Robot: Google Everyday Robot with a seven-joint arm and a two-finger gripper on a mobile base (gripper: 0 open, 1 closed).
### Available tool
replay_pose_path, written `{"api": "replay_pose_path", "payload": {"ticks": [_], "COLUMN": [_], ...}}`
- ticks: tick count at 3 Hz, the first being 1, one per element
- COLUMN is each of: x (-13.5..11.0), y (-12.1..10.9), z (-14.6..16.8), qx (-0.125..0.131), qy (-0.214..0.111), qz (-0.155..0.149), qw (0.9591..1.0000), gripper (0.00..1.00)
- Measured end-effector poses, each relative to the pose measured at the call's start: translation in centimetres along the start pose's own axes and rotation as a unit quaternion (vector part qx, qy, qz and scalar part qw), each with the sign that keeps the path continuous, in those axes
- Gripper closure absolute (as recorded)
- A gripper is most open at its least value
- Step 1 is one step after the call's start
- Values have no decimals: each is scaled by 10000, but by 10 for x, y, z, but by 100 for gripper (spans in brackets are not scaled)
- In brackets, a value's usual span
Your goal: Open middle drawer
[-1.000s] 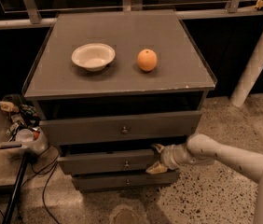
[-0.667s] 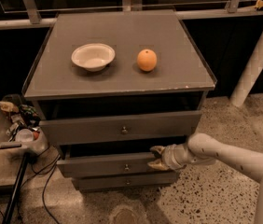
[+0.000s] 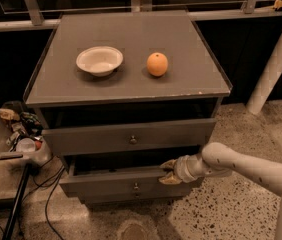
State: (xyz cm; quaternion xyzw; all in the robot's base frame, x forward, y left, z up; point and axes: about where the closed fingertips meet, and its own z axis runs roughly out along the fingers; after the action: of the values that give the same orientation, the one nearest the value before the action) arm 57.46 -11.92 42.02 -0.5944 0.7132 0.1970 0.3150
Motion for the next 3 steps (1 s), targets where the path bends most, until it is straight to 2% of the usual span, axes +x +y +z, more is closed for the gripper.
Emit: {"api": "replay_pose_path", "payload": {"ticks": [1, 2, 3], "x": [3, 15, 15], "y": [6, 30, 30], "z": [2, -4, -4], "qx": [-7, 51, 51], "qy": [-55, -133, -133], "qz": [40, 124, 124], "qw": [10000, 9998, 9998], "gripper": [100, 100, 100]}}
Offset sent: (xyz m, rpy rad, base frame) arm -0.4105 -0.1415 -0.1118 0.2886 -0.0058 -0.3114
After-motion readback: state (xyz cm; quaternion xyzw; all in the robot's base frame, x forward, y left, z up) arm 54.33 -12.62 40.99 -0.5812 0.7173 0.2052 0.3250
